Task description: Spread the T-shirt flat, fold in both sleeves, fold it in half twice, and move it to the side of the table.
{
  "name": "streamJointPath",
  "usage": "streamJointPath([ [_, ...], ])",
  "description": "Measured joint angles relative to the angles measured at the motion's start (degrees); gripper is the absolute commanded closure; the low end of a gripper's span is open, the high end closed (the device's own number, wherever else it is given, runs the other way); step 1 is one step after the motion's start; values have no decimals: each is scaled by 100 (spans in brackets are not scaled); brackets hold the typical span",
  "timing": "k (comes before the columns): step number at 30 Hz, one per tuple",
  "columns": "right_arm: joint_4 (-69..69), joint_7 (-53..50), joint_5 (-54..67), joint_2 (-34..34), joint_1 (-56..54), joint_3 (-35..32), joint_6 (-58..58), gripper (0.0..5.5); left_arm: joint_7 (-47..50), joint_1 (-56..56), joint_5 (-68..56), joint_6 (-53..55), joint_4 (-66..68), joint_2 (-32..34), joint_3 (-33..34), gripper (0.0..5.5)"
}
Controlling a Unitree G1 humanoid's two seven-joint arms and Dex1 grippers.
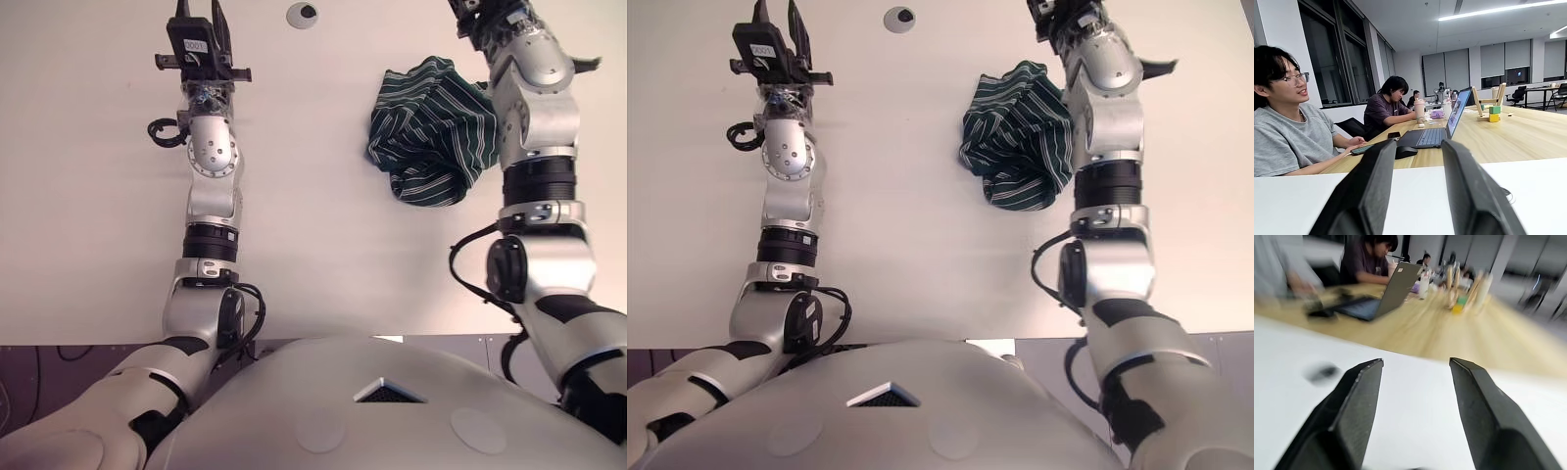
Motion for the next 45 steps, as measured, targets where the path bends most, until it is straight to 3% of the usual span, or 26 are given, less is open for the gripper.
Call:
streamJointPath([
  [4, -351, 23, -604, -231, 167, 496, -273, 302, -8, -10, 1, 0, -1, -10, -21, 388],
  [6, -507, -13, -1457, -895, 457, 920, -609, 302, -12, -14, 0, 1, -5, -8, -38, 388],
  [8, -514, -48, -2422, -2032, 966, 1199, -902, 302, -14, -7, -7, 3, -11, 31, -6, 388],
  [12, -674, 787, -2628, -2705, 1774, 1466, -393, 302, -21, 19, -20, 9, -70, 16, 0, 388],
  [15, -910, 1389, -2625, -2521, 2041, 2000, -41, 302, -33, 38, -29, 28, -86, 37, 18, 388],
  [18, -667, 1465, -2473, -1533, 1662, 2355, -380, 302, -419, 69, -222, 70, -205, 52, -1, 388],
  [20, 197, 1341, -2335, -722, 1173, 2477, -940, 302, -1028, 108, -527, 91, -352, 185, -55, 388],
  [24, 2125, 670, -2623, -5, 236, 2707, -2299, 302, -2161, 400, -1038, 314, -814, 467, -191, 388],
  [28, 3045, 101, -2736, 21, -286, 2555, -3221, 302, -3330, 724, -1232, 828, -1715, 1309, -343, 388],
  [31, 2982, 133, -2482, -46, -449, 2198, -3798, 302, -4566, 1203, -1246, 1156, -2629, 2455, -507, 388],
  [35, 2690, 256, -2290, -310, -350, 1906, -3933, 302, -5748, 2182, -1224, 1443, -3761, 3436, -961, 388],
  [39, 2467, 335, -2263, -432, 5, 1808, -3849, 302, -5763, 2622, -54, 1191, -3835, 3806, -1506, 388],
  [45, 2349, 373, -2229, -433, 102, 1797, -3664, 302, -5511, 2631, 766, 1002, -3484, 3880, -1687, 388],
])
